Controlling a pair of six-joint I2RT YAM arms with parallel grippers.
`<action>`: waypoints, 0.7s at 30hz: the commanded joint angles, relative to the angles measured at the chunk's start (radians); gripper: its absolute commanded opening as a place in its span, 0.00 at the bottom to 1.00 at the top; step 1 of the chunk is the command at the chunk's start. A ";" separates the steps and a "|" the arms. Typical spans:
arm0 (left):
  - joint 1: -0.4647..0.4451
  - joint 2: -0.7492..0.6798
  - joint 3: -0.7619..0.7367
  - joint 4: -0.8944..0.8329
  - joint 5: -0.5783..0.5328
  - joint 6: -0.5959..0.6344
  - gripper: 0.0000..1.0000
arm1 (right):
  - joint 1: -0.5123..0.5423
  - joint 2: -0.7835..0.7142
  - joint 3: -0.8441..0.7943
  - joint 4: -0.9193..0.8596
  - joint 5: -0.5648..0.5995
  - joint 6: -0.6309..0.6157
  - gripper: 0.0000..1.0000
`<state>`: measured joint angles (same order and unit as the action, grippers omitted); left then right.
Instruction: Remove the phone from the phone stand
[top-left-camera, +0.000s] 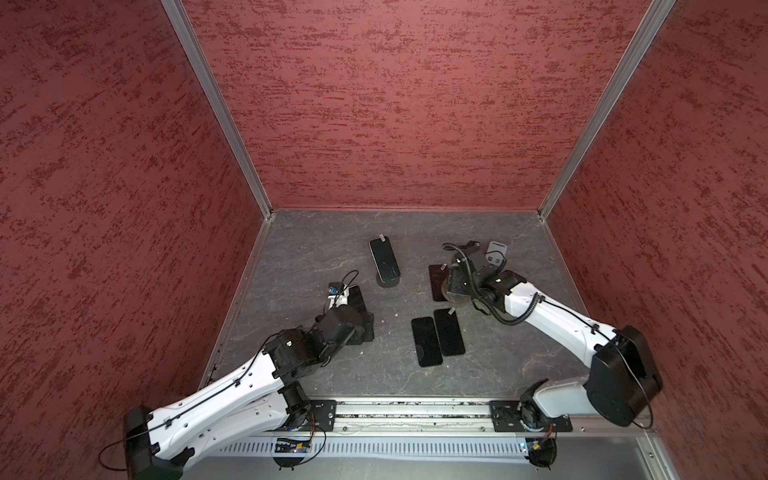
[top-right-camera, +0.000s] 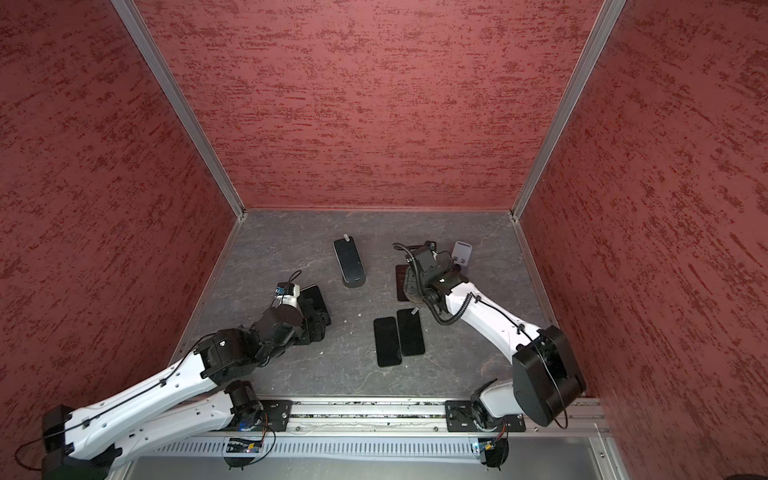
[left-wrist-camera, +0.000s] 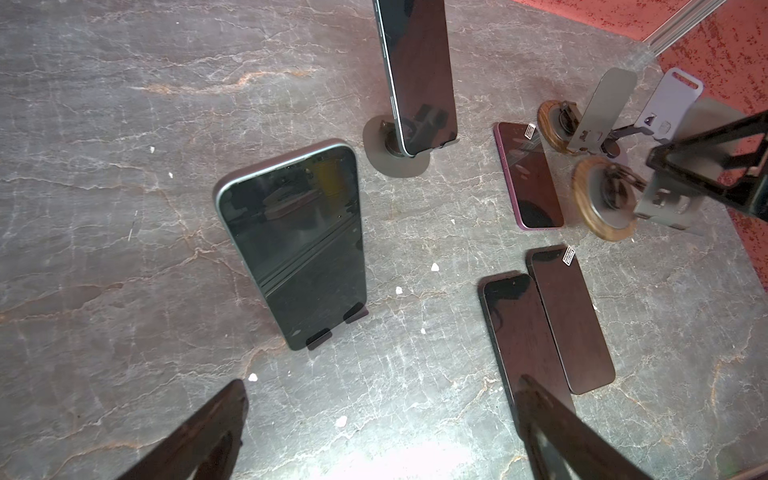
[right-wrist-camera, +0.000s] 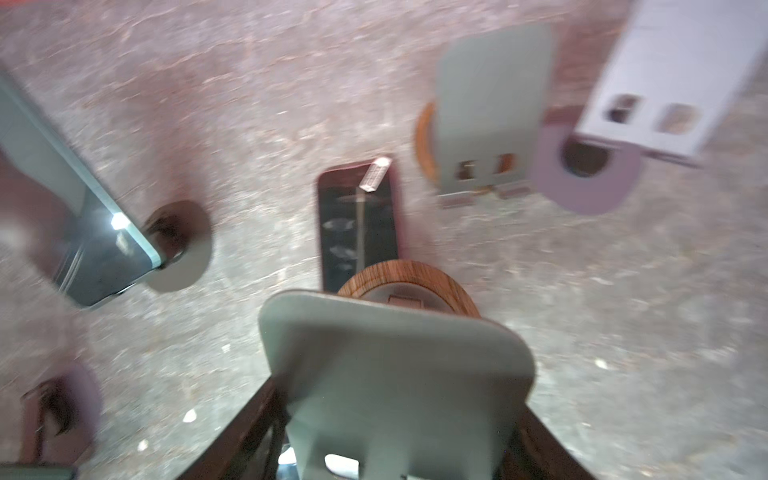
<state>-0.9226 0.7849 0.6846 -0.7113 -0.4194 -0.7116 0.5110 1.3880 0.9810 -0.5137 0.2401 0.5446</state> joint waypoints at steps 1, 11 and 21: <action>0.008 -0.001 0.026 0.030 0.009 0.016 1.00 | -0.060 -0.051 -0.037 0.026 0.013 -0.021 0.60; 0.010 0.005 0.024 0.036 0.014 0.006 1.00 | -0.159 -0.032 -0.117 0.102 -0.059 -0.065 0.62; 0.010 0.003 0.020 0.018 0.007 -0.009 1.00 | -0.187 0.045 -0.132 0.171 -0.067 -0.074 0.63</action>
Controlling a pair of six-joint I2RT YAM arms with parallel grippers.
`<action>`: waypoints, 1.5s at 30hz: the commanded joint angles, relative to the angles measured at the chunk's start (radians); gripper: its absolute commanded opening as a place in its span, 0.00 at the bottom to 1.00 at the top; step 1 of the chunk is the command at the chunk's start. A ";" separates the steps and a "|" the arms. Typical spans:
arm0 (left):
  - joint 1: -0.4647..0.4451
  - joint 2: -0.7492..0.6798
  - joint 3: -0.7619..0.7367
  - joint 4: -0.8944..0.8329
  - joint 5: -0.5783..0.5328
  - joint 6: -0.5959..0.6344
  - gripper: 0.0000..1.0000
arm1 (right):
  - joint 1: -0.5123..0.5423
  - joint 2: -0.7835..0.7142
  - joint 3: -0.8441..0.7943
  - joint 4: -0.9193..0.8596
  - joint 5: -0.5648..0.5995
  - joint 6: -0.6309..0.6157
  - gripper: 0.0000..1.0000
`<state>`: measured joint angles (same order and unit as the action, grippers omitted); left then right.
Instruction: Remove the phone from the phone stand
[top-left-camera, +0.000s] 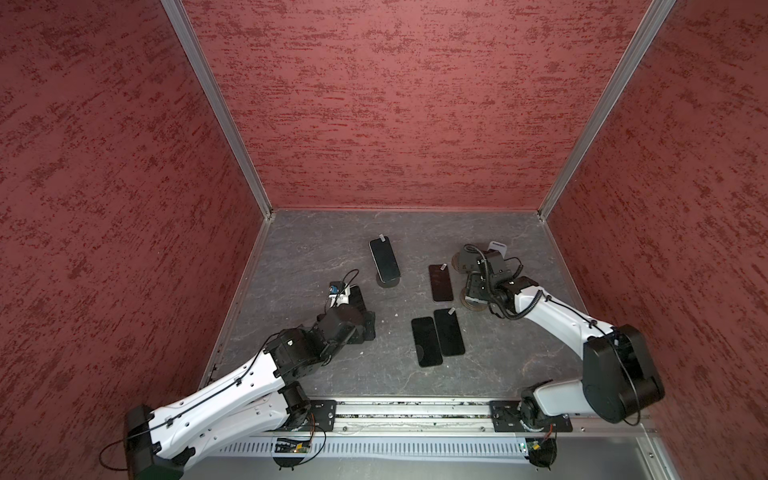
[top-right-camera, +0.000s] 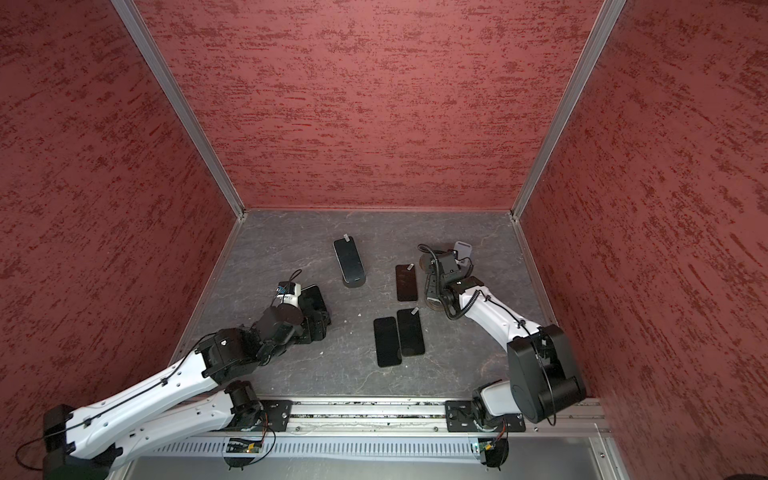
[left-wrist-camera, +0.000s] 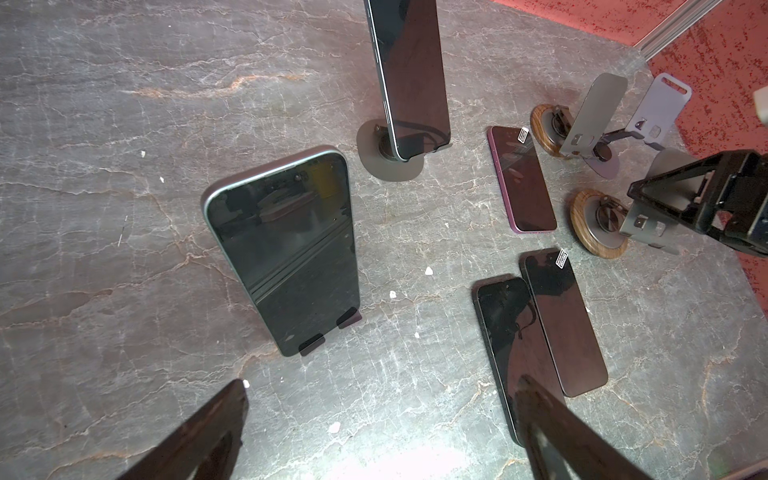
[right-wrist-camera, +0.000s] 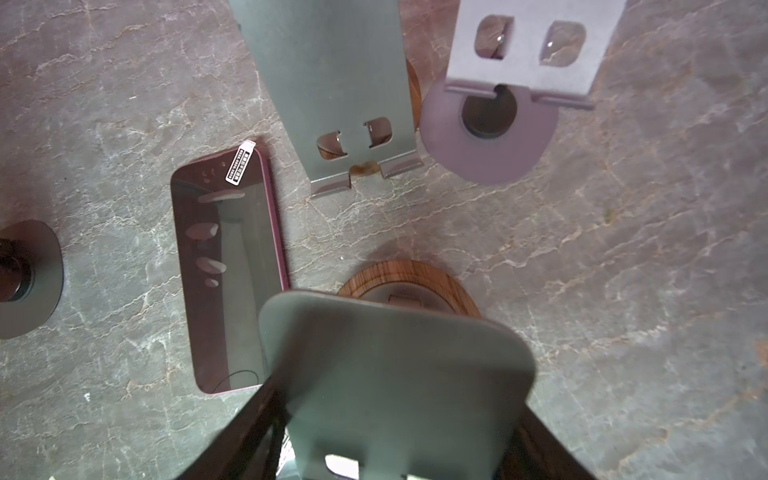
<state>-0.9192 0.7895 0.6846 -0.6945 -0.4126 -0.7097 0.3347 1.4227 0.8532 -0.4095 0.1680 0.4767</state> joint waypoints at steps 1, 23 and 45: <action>0.006 -0.003 0.019 0.001 -0.002 -0.013 1.00 | -0.012 0.017 -0.004 0.070 0.005 -0.006 0.63; 0.010 -0.011 -0.004 0.007 0.006 -0.017 1.00 | -0.013 -0.013 0.036 0.010 0.008 0.005 0.99; 0.010 -0.021 -0.014 0.010 0.012 -0.032 1.00 | 0.015 -0.205 0.063 -0.119 0.059 0.041 0.99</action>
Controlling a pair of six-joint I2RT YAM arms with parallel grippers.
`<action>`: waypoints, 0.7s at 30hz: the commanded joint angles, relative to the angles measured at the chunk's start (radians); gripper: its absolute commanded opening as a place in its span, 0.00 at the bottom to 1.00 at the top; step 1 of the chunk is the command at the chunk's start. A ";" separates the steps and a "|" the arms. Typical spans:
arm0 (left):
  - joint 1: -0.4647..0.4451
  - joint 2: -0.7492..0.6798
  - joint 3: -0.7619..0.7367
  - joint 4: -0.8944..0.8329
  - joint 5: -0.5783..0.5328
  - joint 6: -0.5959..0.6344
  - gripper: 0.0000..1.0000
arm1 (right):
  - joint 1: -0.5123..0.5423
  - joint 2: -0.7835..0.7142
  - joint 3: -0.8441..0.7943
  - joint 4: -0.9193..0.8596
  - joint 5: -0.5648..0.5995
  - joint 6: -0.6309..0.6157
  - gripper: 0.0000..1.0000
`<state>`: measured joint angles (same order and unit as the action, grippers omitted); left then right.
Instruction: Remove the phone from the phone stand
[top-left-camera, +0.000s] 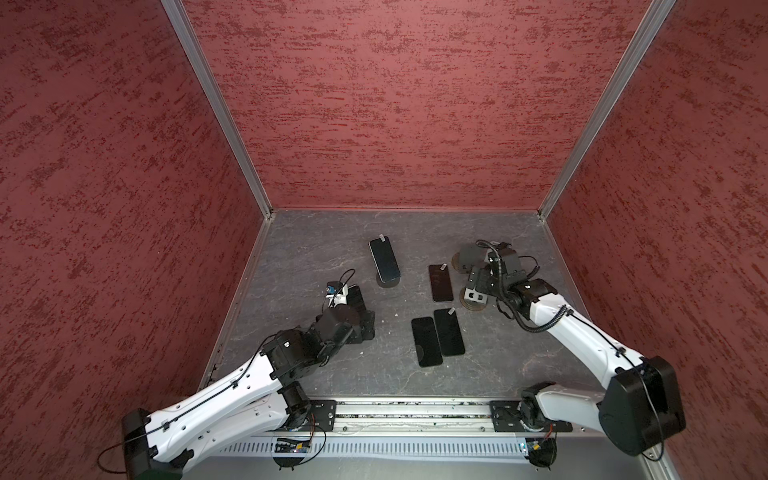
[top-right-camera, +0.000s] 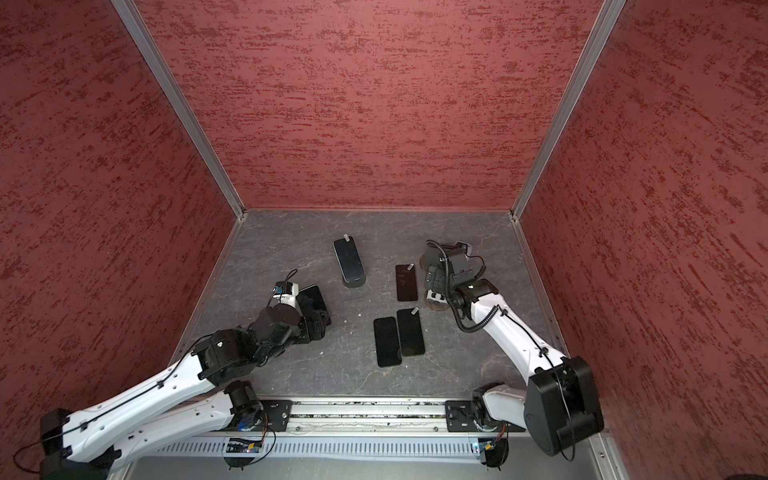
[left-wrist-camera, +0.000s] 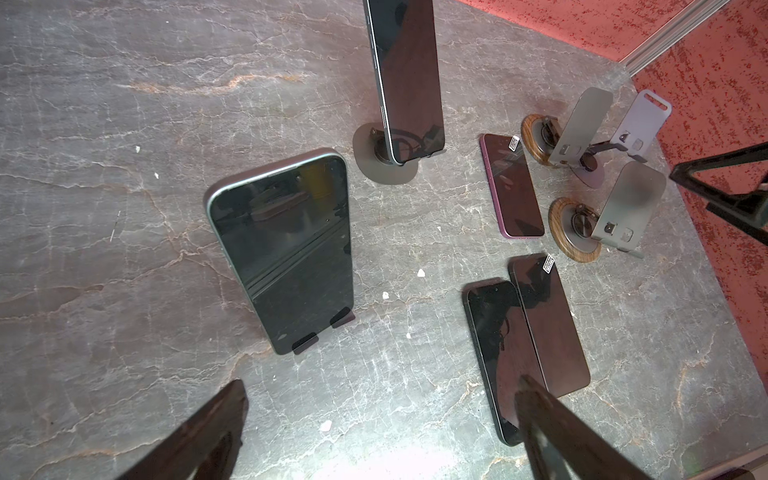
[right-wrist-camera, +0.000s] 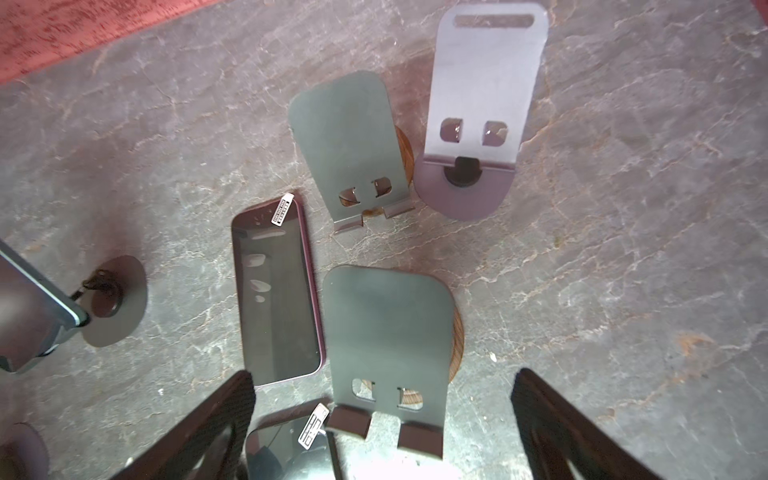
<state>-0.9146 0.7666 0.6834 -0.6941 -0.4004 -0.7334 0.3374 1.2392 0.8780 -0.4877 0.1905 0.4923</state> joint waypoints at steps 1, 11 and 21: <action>0.006 0.005 -0.012 0.011 0.002 -0.009 1.00 | 0.022 -0.028 0.043 -0.048 0.042 0.026 0.99; 0.006 0.047 0.011 0.034 0.015 0.003 1.00 | 0.106 -0.042 0.092 -0.035 0.001 0.021 0.99; 0.006 0.102 0.049 0.005 -0.028 -0.020 1.00 | 0.192 0.026 0.129 -0.008 -0.007 0.028 0.99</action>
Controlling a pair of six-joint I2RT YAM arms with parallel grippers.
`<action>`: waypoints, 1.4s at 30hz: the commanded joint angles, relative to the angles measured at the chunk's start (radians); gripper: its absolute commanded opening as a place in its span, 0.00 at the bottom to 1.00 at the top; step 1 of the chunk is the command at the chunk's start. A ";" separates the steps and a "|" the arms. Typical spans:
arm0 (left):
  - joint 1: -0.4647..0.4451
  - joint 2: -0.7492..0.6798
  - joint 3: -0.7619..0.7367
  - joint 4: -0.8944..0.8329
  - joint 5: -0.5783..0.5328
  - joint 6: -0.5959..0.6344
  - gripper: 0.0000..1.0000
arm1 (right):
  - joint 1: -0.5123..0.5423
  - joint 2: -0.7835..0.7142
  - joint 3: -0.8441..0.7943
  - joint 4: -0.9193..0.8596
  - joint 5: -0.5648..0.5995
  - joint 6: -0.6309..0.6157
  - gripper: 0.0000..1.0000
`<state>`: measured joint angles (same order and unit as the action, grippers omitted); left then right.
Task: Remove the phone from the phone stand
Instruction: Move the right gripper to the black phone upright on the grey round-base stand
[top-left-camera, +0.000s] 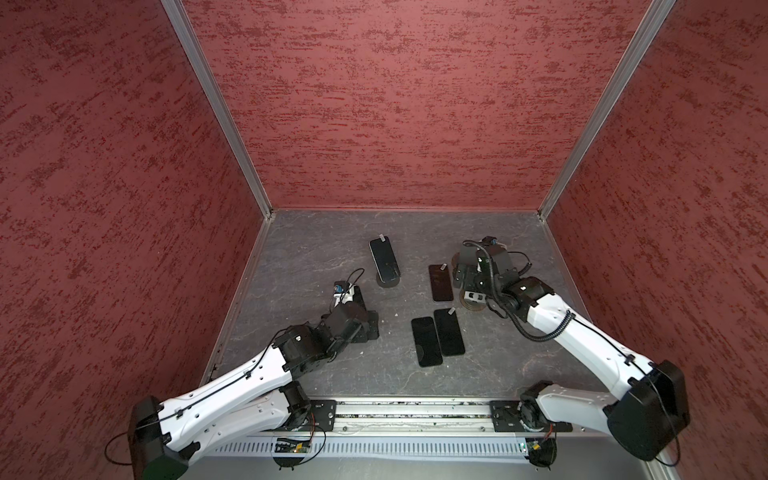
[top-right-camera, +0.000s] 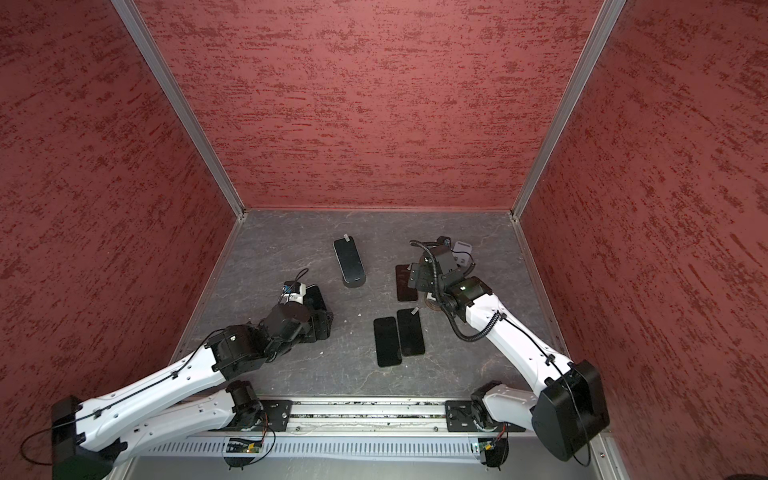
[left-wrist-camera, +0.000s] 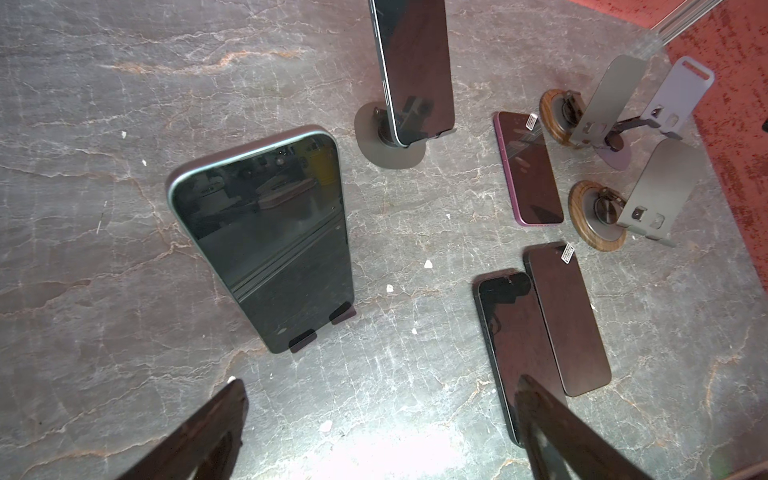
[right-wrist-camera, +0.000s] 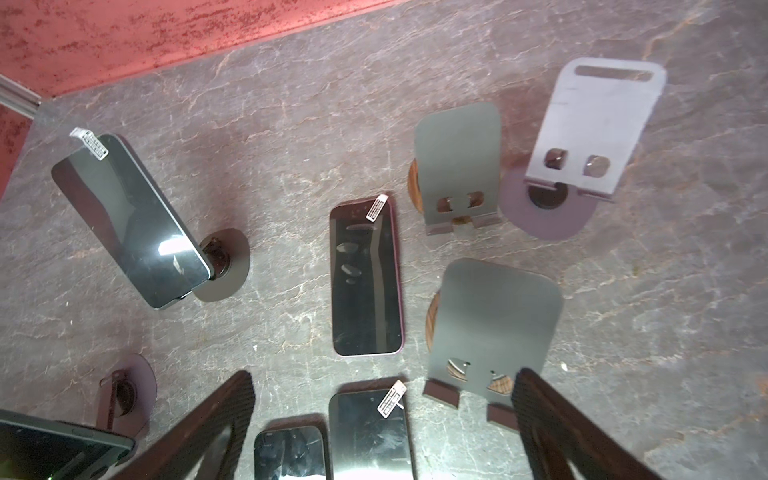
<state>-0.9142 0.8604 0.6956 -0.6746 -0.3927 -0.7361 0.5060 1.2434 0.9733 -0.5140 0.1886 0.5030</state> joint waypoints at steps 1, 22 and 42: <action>0.005 0.012 0.040 -0.030 -0.049 -0.030 1.00 | 0.032 0.031 0.038 0.020 -0.005 0.017 0.99; 0.014 0.107 0.081 -0.197 -0.172 -0.212 1.00 | 0.127 0.203 0.081 0.112 -0.075 0.020 0.99; 0.034 -0.155 -0.066 -0.121 -0.137 -0.183 1.00 | 0.273 0.461 0.289 0.228 -0.129 -0.102 0.99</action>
<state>-0.8871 0.7269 0.6449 -0.8001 -0.5385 -0.9272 0.7757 1.6718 1.1942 -0.3180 0.0441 0.4389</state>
